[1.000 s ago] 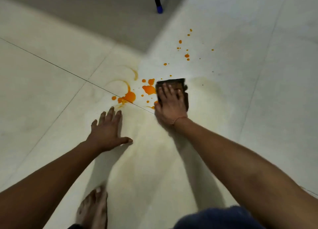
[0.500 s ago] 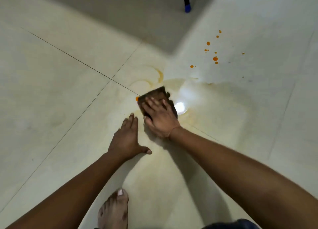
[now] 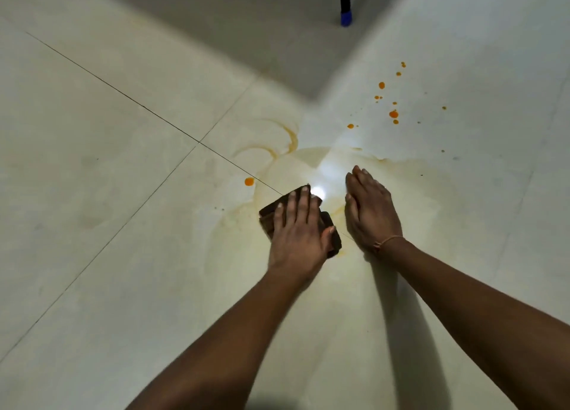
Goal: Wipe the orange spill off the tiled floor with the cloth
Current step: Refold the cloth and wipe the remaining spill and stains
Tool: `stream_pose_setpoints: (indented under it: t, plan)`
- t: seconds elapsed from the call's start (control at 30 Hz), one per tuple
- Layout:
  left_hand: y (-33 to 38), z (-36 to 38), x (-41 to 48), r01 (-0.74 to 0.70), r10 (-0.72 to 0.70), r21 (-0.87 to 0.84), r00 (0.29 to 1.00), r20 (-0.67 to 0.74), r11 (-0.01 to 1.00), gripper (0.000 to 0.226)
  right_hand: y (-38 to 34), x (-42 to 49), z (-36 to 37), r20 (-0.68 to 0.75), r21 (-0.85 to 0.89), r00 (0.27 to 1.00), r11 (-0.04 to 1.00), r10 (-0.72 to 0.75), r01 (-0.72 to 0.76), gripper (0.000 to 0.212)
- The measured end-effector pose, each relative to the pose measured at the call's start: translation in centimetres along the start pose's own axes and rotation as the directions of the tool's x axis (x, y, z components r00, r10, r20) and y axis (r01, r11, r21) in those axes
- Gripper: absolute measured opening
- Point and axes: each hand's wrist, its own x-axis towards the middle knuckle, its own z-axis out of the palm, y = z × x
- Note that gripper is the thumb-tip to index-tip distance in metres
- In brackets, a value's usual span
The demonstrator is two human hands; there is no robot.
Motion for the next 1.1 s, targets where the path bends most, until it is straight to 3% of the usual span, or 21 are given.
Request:
stream_pose_setpoints:
  t: [0.1,0.2,0.33,0.53,0.7,0.87,0.93,1.03,1.1]
  plan:
    - [-2.3,0.2,-2.6,0.072,-0.073,-0.018,0.995,-0.063,0.997,0.068,0.2,0.1,0.1,-0.038,-0.02,0.999,1.0,-0.014,0.013,0.052]
    - [-2.0,-0.2,-0.2,0.09,-0.091,-0.027,0.995,-0.035,0.996,0.068,-0.1,0.1,0.3,-0.032,0.011,0.999,1.0,0.001,-0.001,0.052]
    - [2.4,-0.2,6.1,-0.054,0.054,0.005,0.997,-0.056,0.999,0.066,0.8,0.3,0.6,-0.042,0.122,0.999,0.992,0.024,-0.019,0.055]
    - [-3.3,0.5,-4.2,-0.293,0.291,0.085,0.956,0.029,0.952,0.066,0.7,0.0,0.4,-0.04,0.168,0.998,0.985,0.054,-0.047,0.055]
    - [1.5,-0.2,5.6,-0.088,0.091,0.072,0.995,-0.047,0.994,0.065,0.9,0.1,0.6,-0.135,0.256,0.987,0.965,0.089,-0.052,0.049]
    - [-3.0,0.1,-4.3,-0.316,0.312,0.09,0.949,0.051,0.945,0.066,0.5,0.1,0.4,-0.144,0.259,0.985,0.964,0.096,-0.056,0.051]
    - [-7.2,-0.2,-3.5,-0.234,0.237,0.082,0.971,-0.037,0.969,0.065,0.5,0.0,0.7,-0.132,0.24,0.988,0.969,0.086,-0.052,0.051]
    - [-9.1,-1.6,2.5,0.121,-0.111,0.093,0.988,-0.106,0.988,0.064,0.6,0.1,1.1,-0.131,0.206,0.991,0.979,0.04,-0.012,0.051]
    - [-7.3,-1.7,3.6,0.142,-0.134,0.062,0.984,-0.113,0.988,0.066,0.4,0.4,1.0,-0.126,0.17,0.992,0.985,0.023,-0.001,0.051]
